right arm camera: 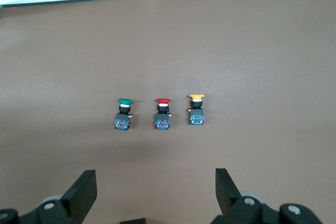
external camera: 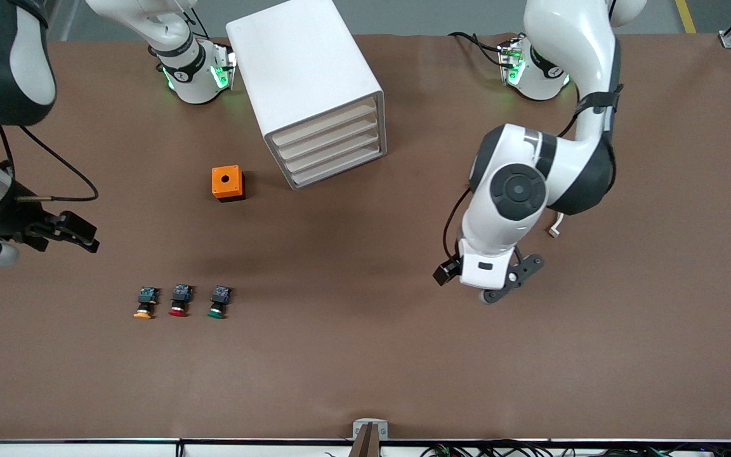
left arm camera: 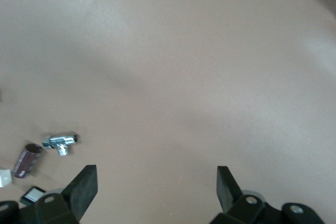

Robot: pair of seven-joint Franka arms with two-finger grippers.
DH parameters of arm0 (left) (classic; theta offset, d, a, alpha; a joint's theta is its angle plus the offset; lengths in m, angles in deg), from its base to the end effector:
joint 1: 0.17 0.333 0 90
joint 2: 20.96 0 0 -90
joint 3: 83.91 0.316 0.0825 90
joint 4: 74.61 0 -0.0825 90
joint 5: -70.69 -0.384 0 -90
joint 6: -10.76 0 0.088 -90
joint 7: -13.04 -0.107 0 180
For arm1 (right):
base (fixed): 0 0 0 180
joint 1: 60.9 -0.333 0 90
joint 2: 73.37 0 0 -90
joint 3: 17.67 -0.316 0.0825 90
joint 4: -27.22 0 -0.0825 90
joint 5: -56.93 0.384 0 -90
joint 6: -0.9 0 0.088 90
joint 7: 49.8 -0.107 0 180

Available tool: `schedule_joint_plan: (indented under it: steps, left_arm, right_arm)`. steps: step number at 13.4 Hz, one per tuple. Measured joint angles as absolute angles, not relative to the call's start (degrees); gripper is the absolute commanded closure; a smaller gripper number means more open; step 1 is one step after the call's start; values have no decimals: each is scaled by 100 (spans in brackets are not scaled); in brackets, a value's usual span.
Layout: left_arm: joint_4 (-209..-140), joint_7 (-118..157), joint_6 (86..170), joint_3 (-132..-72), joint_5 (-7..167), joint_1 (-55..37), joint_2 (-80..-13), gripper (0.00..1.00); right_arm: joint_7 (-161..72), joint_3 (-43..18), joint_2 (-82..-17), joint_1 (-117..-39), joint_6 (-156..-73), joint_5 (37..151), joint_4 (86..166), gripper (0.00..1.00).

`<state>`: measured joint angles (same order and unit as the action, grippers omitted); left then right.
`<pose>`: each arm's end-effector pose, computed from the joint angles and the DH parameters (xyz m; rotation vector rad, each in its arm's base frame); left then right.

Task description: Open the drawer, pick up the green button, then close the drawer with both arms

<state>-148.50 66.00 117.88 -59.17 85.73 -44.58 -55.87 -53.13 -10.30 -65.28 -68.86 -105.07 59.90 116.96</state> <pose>0.6435 -0.3275 0.4169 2.9874 0.8969 0.0198 0.6197 0.0155 0.5709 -3.0949 0.0866 -0.2203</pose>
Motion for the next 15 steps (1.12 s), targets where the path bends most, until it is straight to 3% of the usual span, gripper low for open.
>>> schedule_joint_plan:
  steps: [6,15]
  left_arm:
    - [-14853,6071,11499,-5907,8572,-4184,-5291,0]
    - [-14853,4251,10468,-5866,8563,-3178,-4435,0]
  right_arm:
    - [-5402,-1021,-6616,-6887,-9338,5788,10901,0]
    - [-5555,-1008,-7044,-6885,-8998,5467,10849,0]
